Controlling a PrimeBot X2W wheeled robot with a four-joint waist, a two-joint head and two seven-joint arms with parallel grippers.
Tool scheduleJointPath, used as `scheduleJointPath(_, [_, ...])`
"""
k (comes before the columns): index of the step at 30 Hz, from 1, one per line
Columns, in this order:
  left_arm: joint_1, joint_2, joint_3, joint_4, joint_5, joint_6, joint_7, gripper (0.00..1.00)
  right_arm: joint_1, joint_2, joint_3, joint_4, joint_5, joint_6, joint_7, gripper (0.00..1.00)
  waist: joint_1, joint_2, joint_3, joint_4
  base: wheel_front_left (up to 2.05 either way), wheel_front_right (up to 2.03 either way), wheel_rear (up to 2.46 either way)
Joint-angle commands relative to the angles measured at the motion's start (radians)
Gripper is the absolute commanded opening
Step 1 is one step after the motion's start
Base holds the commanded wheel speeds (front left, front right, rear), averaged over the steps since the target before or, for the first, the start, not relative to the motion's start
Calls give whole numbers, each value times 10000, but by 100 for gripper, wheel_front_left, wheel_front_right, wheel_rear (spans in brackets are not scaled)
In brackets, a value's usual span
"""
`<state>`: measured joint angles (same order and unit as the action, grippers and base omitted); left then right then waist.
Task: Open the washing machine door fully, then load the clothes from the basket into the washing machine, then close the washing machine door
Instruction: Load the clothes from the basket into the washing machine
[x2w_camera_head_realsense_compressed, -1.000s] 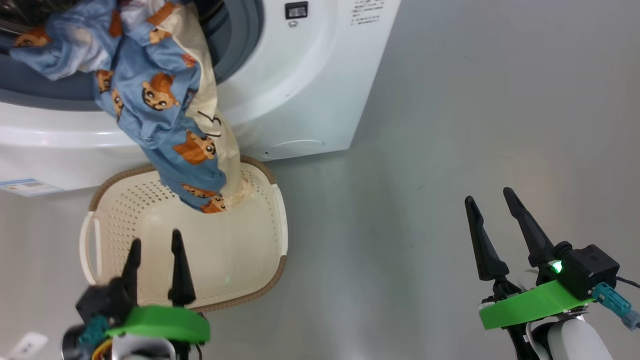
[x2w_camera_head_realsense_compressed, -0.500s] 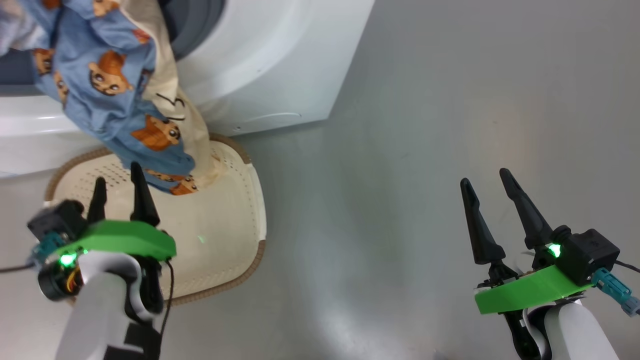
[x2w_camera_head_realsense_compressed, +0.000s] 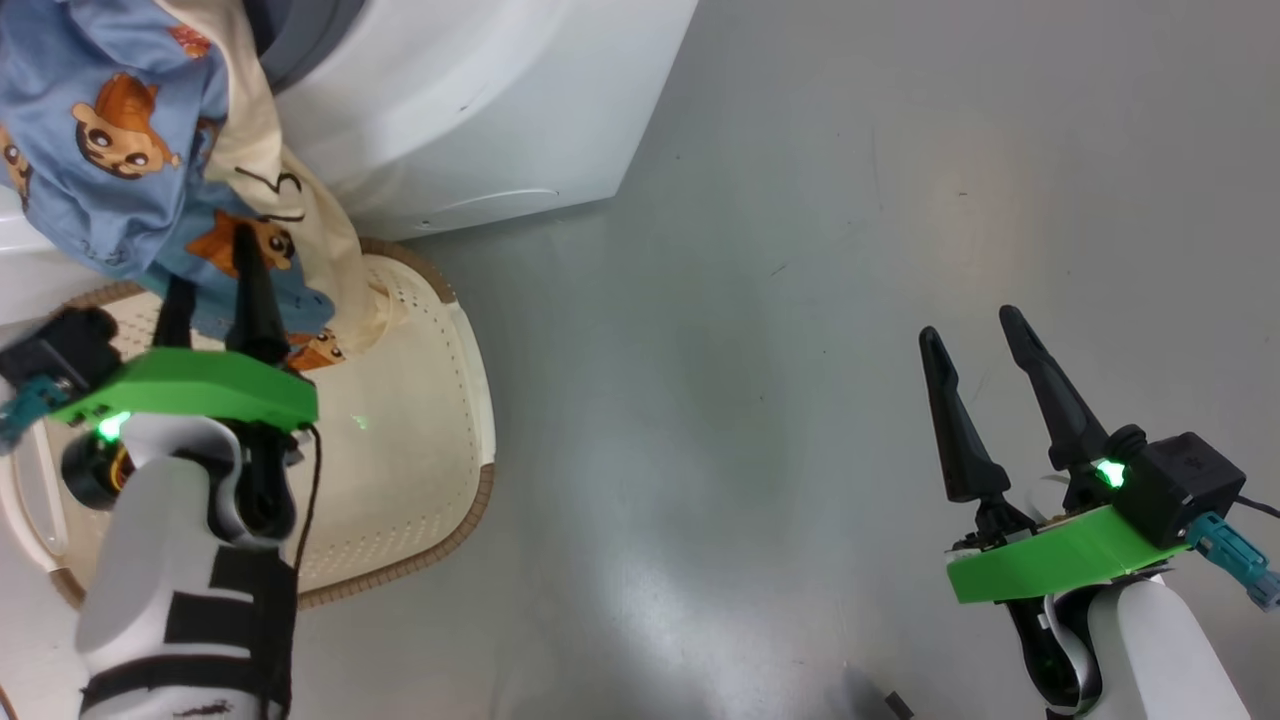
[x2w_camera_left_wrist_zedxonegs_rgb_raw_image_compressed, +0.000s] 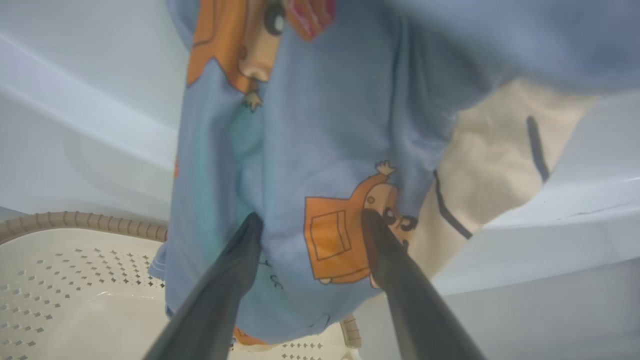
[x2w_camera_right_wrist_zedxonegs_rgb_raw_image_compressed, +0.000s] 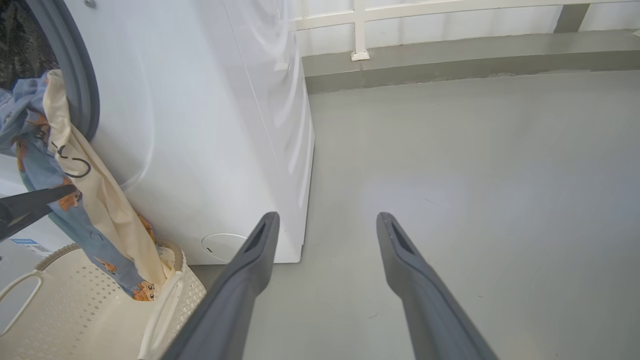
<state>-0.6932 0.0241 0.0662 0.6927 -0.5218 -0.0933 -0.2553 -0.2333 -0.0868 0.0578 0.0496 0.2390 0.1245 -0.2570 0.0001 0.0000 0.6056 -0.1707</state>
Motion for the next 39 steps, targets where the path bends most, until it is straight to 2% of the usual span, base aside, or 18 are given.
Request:
scheduleJointPath(1, [-18,262,272,-109,90,-36,-64,100,30,-36,271,-213,-13,62,-48,100,-1,0,18,-15,0,0,0])
scheduleJointPath(13, [-780,262,428,-254,517,-284,-64,100,-128,-184,476,-257,22,62,-48,100,-1,0,393,-139,0,0,0])
scheduleJointPath(19, [-967,262,430,-828,557,-85,-64,100,-196,-296,505,-297,-13,62,-48,100,-1,0,673,-191,0,0,0])
scheduleJointPath(20, [-966,262,422,-946,607,-16,-64,91,-196,-314,487,-304,-13,62,-48,100,-1,0,708,-188,0,0,0])
scheduleJointPath(21, [-953,262,409,-1065,668,53,-64,55,-198,-328,468,-312,-14,62,-48,100,-1,0,739,-183,0,0,0])
scheduleJointPath(22, [-931,262,388,-1160,685,108,-64,42,-200,-338,451,-320,-15,62,-48,100,-1,0,760,-176,0,0,0])
scheduleJointPath(23, [-906,262,364,-1260,708,157,-64,25,-197,-345,432,-326,-19,62,-48,100,-1,0,773,-164,0,0,0])
scheduleJointPath(24, [-870,262,345,-1376,763,214,-64,0,-193,-352,414,-331,-24,62,-48,100,-1,0,779,-147,0,0,0])
scheduleJointPath(39, [151,262,312,-2916,930,586,-64,0,-188,-291,440,-219,-18,62,-48,100,-1,0,458,293,0,0,0])
